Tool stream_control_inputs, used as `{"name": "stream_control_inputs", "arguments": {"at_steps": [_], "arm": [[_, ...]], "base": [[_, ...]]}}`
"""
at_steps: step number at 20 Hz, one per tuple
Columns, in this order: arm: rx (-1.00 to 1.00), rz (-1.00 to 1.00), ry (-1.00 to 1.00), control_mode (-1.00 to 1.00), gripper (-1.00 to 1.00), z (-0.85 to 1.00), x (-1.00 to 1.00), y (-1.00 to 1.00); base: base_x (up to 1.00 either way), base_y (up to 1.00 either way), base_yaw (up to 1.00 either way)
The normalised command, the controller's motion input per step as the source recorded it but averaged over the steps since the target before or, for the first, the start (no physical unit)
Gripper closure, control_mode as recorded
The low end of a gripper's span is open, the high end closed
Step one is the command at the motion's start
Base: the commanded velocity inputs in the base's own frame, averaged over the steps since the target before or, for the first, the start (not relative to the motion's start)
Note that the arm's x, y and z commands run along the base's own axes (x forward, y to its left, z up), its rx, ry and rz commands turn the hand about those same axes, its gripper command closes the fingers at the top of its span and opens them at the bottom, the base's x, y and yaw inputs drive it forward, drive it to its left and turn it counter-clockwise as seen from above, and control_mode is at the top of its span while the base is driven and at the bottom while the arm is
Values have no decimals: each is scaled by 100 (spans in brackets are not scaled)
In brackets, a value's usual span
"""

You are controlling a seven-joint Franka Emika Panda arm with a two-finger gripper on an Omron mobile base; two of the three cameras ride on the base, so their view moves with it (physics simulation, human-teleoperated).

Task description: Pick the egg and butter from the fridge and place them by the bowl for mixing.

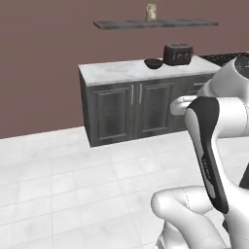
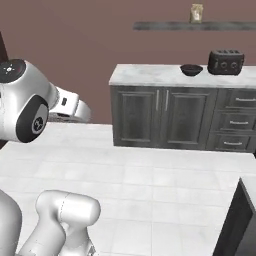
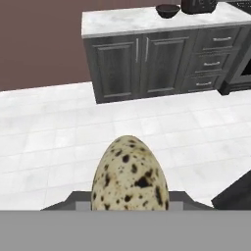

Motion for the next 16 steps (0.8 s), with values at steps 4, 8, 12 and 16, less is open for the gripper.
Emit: {"name": "stream_control_inputs", "arguments": {"at_steps": [4, 8, 12, 16], "arm": [[0, 0, 0, 100, 100, 0, 0, 0], [0, 0, 0, 100, 100, 0, 0, 0], [0, 0, 0, 100, 100, 0, 0, 0], [0, 0, 0, 100, 100, 0, 0, 0]], "base": [[100, -1, -26], [100, 0, -28], [100, 0, -26], [100, -11, -19]]}}
